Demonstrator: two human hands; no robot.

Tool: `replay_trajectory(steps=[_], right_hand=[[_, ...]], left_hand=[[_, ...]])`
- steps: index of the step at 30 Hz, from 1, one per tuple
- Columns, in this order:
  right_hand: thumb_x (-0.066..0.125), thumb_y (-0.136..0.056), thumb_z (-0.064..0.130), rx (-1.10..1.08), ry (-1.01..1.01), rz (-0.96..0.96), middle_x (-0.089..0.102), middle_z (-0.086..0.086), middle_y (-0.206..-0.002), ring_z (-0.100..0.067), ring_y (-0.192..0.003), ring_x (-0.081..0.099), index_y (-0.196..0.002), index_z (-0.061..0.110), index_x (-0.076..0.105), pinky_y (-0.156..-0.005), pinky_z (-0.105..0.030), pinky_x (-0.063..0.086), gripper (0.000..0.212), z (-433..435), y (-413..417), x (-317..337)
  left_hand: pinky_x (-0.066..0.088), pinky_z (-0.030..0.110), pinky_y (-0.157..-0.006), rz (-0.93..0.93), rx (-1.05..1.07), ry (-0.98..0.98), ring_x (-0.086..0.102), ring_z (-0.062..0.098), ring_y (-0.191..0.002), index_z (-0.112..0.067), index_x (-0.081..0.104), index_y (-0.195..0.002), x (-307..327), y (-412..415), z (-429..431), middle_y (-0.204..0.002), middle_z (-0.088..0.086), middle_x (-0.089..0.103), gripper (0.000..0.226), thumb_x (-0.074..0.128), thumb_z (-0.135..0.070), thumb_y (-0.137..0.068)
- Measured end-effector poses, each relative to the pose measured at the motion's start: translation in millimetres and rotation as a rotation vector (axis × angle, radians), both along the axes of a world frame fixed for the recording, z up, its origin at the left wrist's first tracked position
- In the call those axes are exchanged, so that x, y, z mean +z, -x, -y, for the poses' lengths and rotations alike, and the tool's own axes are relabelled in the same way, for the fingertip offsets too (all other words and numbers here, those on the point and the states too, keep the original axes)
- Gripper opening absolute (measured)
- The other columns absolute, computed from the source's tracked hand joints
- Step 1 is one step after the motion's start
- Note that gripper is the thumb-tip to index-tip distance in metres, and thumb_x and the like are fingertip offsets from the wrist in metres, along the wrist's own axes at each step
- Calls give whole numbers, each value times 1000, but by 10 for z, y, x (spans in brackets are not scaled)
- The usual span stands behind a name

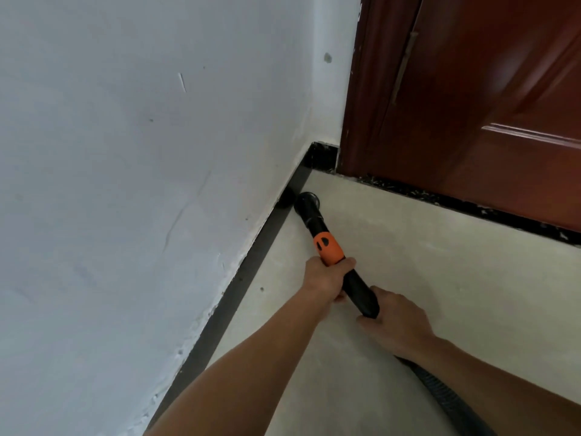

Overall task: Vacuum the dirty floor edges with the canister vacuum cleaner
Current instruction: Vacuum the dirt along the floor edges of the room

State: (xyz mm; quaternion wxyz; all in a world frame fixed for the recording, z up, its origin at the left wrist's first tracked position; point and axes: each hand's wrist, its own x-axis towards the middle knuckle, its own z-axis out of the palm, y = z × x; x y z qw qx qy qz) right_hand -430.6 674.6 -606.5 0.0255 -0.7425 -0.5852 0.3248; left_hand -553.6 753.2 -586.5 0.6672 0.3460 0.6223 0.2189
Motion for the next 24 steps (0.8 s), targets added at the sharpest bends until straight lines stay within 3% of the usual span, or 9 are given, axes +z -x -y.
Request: replay_trajectory(steps=[7, 10, 15, 19, 24], right_hand=[[61, -81, 38, -151, -22, 39, 61, 3, -84, -18, -74, 59, -94, 26, 55, -54, -26, 39, 19, -518, -287, 226], [61, -82, 37, -227, -9, 94, 61, 3, -83, -17, -73, 60, -91, 26, 53, -58, -27, 44, 16, -294, -542, 273], [62, -84, 36, -299, 25, 80, 56, 10, -77, -10, -67, 55, -82, 29, 47, -52, -25, 35, 16, 123, -724, 148], [65, -82, 32, -209, -10, -87, 61, 5, -84, -17, -75, 60, -90, 24, 56, -61, -27, 44, 15, -76, -514, 29], [66, -82, 33, -30, 27, -154, 60, 4, -85, -17, -76, 59, -96, 24, 55, -59, -25, 40, 20, -39, -194, -3]], left_hand=[[45, 29, -48, -69, -40, -90, 52, 21, -63, -1, 54, -114, 84, -507, -610, -86, 11, 57, 45, 67, -35, -88], [46, 28, -47, -39, -169, -51, 53, 20, -61, -2, 52, -112, 67, -804, -510, -84, 9, 57, 44, 68, -35, -87], [46, 26, -45, -32, -270, -22, 55, 21, -64, -2, 50, -118, -129, -1091, -173, -98, 16, 61, 49, 69, -35, -86], [47, 26, -49, -69, -166, -45, 54, 20, -61, -3, 53, -110, -56, -727, -328, -88, 13, 60, 41, 71, -28, -83], [50, 29, -53, -121, -87, -44, 56, 20, -58, -11, 52, -84, 60, -162, -221, -78, 10, 61, 23, 72, -21, -82]])
